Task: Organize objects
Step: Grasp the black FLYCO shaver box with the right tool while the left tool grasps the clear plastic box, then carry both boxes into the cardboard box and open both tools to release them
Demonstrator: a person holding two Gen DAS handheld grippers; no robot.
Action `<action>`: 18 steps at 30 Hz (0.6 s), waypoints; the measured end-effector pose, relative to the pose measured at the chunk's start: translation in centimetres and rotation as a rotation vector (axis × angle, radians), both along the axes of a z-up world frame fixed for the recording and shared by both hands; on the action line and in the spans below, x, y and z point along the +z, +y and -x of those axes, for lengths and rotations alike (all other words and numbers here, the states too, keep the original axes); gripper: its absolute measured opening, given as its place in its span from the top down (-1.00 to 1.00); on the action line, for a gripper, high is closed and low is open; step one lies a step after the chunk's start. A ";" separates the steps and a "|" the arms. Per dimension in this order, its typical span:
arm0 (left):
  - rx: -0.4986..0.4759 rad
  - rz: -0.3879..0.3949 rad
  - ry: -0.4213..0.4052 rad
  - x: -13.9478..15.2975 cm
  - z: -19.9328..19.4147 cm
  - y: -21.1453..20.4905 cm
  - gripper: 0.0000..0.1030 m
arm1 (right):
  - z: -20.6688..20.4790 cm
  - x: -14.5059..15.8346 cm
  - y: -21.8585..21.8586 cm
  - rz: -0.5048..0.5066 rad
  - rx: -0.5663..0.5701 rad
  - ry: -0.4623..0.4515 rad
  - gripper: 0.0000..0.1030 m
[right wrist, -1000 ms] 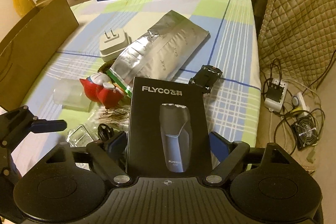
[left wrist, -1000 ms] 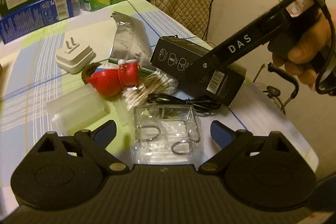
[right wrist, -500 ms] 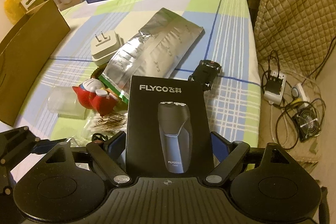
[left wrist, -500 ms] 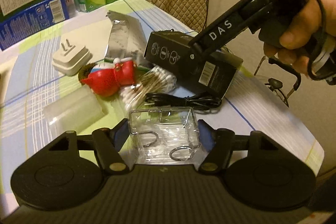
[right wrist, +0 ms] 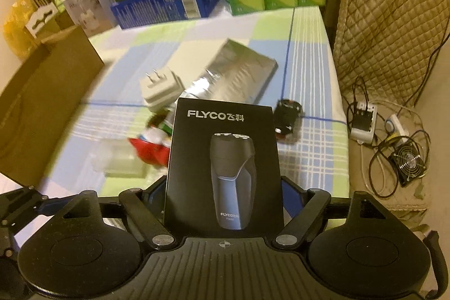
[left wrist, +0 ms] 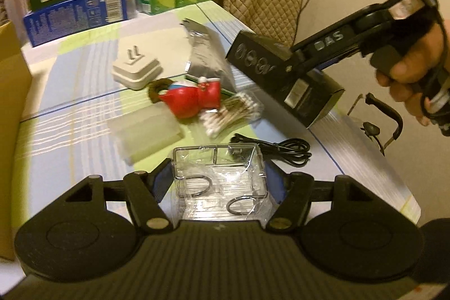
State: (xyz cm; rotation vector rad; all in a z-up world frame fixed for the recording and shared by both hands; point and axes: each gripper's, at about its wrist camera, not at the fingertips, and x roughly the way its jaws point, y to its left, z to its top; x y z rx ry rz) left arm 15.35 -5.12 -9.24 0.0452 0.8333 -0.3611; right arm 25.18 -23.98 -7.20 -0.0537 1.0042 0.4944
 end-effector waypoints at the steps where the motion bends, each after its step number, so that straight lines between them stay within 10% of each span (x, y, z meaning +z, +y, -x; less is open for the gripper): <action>1: 0.010 0.004 -0.002 0.3 0.2 0.3 -0.25 | 0.6 0.7 0.3 -0.004 0.000 -0.009 -0.51; 18: 0.169 0.042 -0.107 11.4 4.2 9.4 -0.25 | 7.7 9.5 8.3 -0.080 0.042 -0.086 -0.51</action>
